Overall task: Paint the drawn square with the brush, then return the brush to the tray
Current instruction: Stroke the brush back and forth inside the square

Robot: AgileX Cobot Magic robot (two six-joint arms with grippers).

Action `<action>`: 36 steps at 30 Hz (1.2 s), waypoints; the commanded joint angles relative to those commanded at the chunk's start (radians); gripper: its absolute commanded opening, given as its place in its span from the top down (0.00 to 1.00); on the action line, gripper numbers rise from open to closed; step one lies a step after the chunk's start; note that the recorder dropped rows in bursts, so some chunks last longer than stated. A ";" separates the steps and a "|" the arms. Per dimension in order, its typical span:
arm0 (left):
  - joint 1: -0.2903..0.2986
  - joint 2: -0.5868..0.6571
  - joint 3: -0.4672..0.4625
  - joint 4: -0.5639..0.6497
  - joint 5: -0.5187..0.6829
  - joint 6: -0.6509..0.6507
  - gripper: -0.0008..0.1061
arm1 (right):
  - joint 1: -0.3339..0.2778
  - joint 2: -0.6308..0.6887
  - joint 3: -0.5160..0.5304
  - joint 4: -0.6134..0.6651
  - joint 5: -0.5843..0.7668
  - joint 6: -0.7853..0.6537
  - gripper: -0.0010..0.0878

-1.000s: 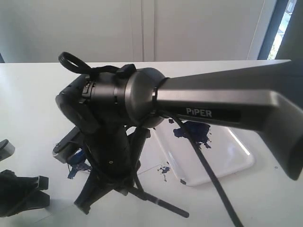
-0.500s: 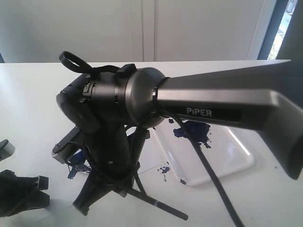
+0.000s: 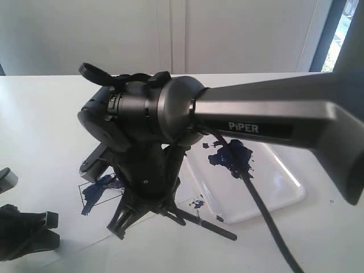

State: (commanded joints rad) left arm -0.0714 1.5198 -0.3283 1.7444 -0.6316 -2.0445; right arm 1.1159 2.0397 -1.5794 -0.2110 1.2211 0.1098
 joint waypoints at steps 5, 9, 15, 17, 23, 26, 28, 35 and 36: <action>0.000 0.000 0.000 0.000 0.000 0.000 0.99 | 0.000 0.000 0.025 0.037 0.000 -0.025 0.99; 0.000 0.000 0.000 0.000 0.006 0.000 0.99 | 0.000 0.000 0.090 0.049 0.000 -0.039 0.99; 0.000 0.000 0.000 0.000 0.011 0.000 0.99 | 0.000 -0.010 0.117 0.064 0.000 -0.039 0.99; 0.000 0.000 0.000 0.000 0.015 -0.002 0.99 | 0.000 -0.021 0.117 0.082 0.000 -0.043 0.99; 0.000 0.000 0.000 0.000 0.015 -0.004 0.99 | 0.000 -0.055 0.117 0.151 0.000 -0.077 0.99; 0.000 0.000 0.000 0.000 0.013 -0.004 0.99 | 0.000 -0.055 0.117 0.151 0.000 -0.077 0.99; 0.000 0.000 0.000 0.000 0.011 -0.004 0.99 | 0.000 -0.055 0.117 0.148 0.000 -0.077 0.99; 0.000 0.000 0.000 0.000 0.004 -0.004 0.99 | 0.000 -0.047 0.117 0.126 0.000 -0.077 0.99; 0.000 0.000 0.000 0.000 0.004 -0.004 0.99 | 0.000 -0.043 0.117 0.126 0.000 -0.077 0.99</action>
State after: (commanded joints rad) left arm -0.0714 1.5198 -0.3283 1.7444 -0.6274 -2.0481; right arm 1.1159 1.9967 -1.4626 -0.0853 1.2211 0.0326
